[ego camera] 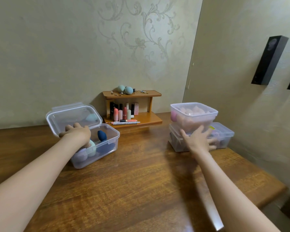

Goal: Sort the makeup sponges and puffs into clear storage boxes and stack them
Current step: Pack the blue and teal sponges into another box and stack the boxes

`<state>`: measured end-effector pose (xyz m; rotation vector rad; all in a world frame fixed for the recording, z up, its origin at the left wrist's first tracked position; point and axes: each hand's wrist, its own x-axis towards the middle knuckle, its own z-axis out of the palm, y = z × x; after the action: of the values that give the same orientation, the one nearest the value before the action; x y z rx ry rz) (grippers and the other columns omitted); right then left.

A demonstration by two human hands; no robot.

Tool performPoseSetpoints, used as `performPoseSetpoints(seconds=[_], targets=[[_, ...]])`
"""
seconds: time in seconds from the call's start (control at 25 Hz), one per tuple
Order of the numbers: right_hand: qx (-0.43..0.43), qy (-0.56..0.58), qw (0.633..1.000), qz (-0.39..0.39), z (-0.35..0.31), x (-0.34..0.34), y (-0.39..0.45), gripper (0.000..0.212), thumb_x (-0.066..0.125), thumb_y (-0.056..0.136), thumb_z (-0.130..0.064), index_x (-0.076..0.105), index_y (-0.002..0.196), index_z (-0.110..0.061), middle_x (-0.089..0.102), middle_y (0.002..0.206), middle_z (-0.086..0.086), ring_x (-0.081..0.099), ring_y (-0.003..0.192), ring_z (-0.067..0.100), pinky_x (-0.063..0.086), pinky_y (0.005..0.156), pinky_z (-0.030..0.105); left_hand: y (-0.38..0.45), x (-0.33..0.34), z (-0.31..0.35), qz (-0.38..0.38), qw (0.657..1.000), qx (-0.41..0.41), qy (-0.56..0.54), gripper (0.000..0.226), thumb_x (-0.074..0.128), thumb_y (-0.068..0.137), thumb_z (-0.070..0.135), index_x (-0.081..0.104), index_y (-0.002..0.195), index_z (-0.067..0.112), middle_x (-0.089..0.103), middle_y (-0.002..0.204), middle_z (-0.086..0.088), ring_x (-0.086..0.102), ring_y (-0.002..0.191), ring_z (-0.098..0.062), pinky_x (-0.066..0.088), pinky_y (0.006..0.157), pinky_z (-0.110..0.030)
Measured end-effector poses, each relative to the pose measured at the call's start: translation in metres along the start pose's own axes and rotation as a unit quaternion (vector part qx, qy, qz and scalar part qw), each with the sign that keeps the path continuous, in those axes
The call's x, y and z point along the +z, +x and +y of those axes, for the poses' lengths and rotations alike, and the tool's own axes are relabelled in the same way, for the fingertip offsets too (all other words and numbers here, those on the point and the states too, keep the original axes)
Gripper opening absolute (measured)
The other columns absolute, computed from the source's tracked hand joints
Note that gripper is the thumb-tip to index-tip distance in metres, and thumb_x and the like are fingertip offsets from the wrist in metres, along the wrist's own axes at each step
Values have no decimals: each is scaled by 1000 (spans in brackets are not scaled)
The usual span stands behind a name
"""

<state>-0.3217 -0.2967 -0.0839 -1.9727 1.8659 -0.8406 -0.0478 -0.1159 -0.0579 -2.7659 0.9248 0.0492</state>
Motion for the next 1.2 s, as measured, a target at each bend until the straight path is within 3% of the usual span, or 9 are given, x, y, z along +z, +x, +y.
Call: performPoseSetpoints(seconds=[0.12,0.32,0.64,0.92,1.04,1.2], targets=[[-24,-2,999,-34,-4,20,-5,85,34,88,-64,18,147,-4,4,157,19,24,133,51,26,108,52,1,0,2,3,1000,-1,7,57,54,90,31,28,138,14,28,135,-16,35,121,-33,41,101,-43],[-93,-43,991,-81,-48,44,-9,88,29,87,-67,15,149,-5,4,157,20,26,135,49,25,110,49,8,2,1,7,1000,6,19,56,54,90,35,29,136,14,31,132,-15,37,118,-32,43,99,-40],[-168,-45,965,-197,-104,77,-8,86,26,90,-65,4,151,-10,-7,159,16,16,141,45,18,114,48,15,3,2,-6,1000,1,16,59,55,90,35,28,137,14,29,135,-15,35,121,-34,42,100,-41],[-152,-26,956,-251,-135,85,-23,99,33,84,-72,-6,150,-8,-19,157,15,5,143,47,14,116,53,17,4,2,-3,1000,-3,17,59,56,89,34,29,137,15,30,134,-14,36,120,-33,43,99,-41],[-221,-110,942,-228,-136,86,-30,101,37,82,-73,0,150,-8,-11,157,20,12,141,49,16,113,56,15,3,2,-2,1000,5,17,57,56,89,35,30,136,15,31,133,-14,36,119,-32,43,99,-40],[-244,-184,937,-169,-133,81,-32,91,28,88,-69,9,150,-5,4,157,24,9,143,47,10,114,57,9,2,0,3,1000,10,11,56,55,90,35,31,136,15,31,134,-14,35,122,-33,41,100,-40]])
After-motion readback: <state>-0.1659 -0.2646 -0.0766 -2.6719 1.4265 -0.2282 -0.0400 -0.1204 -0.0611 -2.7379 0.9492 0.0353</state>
